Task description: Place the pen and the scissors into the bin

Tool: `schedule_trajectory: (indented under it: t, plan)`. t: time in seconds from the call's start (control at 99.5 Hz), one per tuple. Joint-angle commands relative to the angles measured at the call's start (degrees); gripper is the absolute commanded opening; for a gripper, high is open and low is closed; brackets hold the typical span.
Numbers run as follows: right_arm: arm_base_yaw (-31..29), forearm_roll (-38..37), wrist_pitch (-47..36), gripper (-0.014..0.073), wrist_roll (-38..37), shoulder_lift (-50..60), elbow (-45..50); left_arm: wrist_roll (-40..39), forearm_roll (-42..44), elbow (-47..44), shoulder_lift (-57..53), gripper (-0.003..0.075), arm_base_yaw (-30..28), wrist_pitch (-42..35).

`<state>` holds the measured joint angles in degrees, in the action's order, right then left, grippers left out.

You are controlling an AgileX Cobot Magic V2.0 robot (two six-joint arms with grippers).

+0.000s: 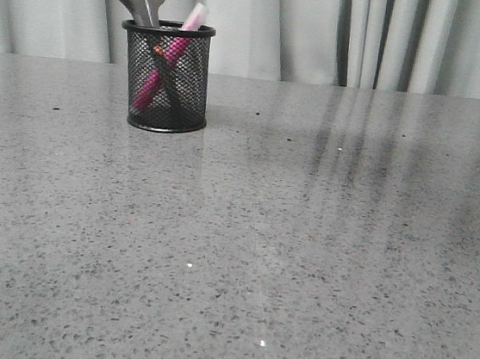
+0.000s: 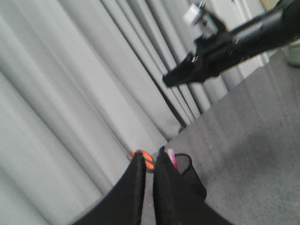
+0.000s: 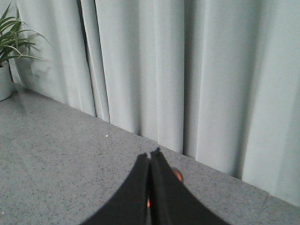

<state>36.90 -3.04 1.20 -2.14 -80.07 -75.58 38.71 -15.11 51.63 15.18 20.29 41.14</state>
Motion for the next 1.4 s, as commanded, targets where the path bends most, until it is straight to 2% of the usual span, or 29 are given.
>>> schedule_trajectory:
  t: [0.0,0.321,0.502,0.643,0.894,1.386]
  plan:
    - [-0.2,-3.9,-2.3,-0.0069,0.6,9.0,3.6,-4.8,0.2,-3.7,-1.6,-0.0019,0.5,-4.7]
    - [-0.2,-7.7,-2.9,-0.0069,0.6,35.7,33.9,-6.5,-9.0,-17.2,-11.2,-0.0019,0.5,-4.9]
    - [-0.2,-8.4,-4.5,-0.0069,0.6,49.5,47.9,-6.5,-12.0,-19.8,-12.1,-0.0019,0.5,-5.6]
    - [-0.2,-9.0,-5.0,-0.0069,0.6,58.0,54.9,-6.5,-12.6,-20.1,-12.1,-0.0019,0.5,-5.5]
    - [-0.2,-9.0,-4.9,-0.0069,0.6,67.7,57.5,-6.5,-13.4,-20.1,-12.1,-0.0019,0.5,-5.5]
    - [-0.2,-9.0,-6.2,-0.0069,0.6,68.8,57.5,-6.5,-13.4,-20.1,-12.1,-0.0019,0.5,-5.5]
